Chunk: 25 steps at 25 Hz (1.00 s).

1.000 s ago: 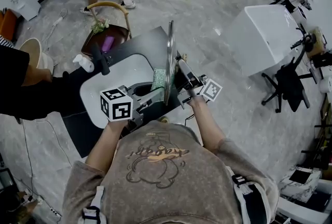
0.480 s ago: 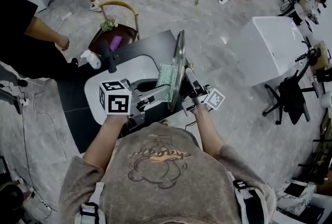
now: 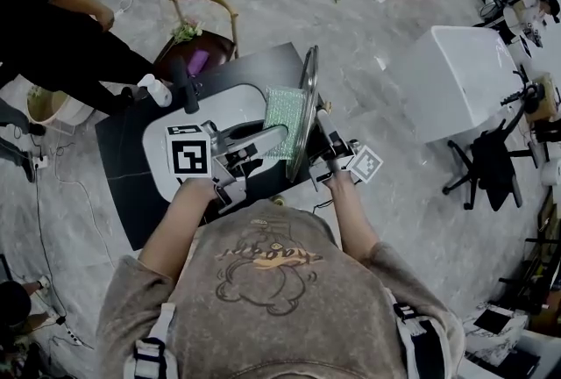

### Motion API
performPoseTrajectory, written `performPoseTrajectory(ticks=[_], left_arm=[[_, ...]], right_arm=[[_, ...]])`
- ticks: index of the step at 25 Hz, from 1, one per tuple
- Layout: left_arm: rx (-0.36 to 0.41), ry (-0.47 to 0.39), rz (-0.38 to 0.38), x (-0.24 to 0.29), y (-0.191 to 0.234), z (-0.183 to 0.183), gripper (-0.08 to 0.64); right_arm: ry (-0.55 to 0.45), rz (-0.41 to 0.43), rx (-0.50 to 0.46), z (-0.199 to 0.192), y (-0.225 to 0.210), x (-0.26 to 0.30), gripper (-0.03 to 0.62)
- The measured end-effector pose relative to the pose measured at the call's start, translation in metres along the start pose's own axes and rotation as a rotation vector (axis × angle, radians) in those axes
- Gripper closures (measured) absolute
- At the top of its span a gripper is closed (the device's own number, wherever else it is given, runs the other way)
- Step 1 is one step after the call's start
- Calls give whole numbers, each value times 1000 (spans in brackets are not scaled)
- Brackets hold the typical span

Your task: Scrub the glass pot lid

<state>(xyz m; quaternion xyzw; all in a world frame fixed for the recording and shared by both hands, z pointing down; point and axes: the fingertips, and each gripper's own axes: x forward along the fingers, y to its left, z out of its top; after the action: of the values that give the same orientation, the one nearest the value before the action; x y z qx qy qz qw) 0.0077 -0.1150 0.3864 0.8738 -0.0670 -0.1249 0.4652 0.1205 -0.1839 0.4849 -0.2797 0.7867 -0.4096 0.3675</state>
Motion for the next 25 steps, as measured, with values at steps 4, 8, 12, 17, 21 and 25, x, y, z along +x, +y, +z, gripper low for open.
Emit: performPoseTrajectory(ticks=[4, 8, 12, 17, 21, 25], left_arm=[[-8, -23, 29, 3, 14, 10, 476], [16, -13, 70, 13, 32, 17, 476], [68, 26, 125, 21, 53, 20, 476], [97, 47, 202, 28, 77, 16, 476], [111, 47, 247, 28, 99, 13, 476], [136, 60, 287, 32, 116, 12, 476]], right_arm=[[27, 9, 4, -8, 3, 3, 408], [39, 17, 15, -10, 5, 5, 408], [50, 21, 5, -11, 9, 7, 408], [47, 30, 26, -14, 12, 10, 408], [41, 37, 24, -17, 18, 9, 408], [50, 55, 16, -20, 24, 9, 408]])
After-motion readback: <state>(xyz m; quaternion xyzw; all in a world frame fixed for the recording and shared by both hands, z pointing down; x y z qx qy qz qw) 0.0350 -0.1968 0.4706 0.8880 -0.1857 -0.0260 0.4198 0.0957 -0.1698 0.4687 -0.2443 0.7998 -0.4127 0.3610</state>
